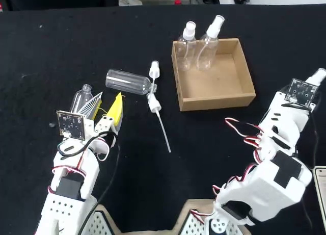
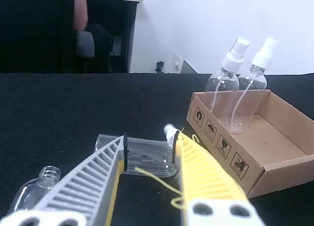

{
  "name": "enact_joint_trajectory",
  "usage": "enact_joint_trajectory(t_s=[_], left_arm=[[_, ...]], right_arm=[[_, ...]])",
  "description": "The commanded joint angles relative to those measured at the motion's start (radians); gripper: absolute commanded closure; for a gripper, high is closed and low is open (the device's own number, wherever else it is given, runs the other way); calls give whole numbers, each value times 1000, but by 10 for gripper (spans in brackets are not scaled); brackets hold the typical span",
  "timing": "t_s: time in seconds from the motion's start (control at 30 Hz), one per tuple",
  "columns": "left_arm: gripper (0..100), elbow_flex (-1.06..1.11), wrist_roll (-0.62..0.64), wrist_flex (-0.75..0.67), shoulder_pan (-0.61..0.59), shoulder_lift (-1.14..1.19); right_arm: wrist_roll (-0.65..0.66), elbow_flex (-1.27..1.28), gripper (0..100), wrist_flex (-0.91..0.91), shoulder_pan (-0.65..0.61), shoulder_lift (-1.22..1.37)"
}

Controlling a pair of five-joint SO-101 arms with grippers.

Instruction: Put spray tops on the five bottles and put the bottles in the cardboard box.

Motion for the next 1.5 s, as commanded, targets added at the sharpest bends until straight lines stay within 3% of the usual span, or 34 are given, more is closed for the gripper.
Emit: enact_joint_trajectory(t_s=[0.0,0.17,0.47,0.53,0.7,0.83,0.93,1.23,1.47], left_arm=[[830,22,-12,-12,15,-9],[830,22,-12,-12,15,-9],[830,22,-12,-14,15,-9],[830,22,-12,-14,15,-9],[830,22,-12,-14,15,-9],[830,22,-12,-14,15,-9],[830,22,-12,-14,15,-9],[830,22,-12,-15,15,-9],[830,22,-12,-15,15,-9]], right_arm=[[-9,-58,840,2,-6,-13],[-9,-62,930,-17,17,-15],[-9,-38,934,5,34,-136],[-23,-31,934,83,29,-228],[-212,-85,934,457,-9,-478],[-229,-185,934,806,-109,-622],[-229,-217,934,896,-183,-680],[-229,-220,934,928,-391,-736],[-229,-153,936,614,-456,-634]])
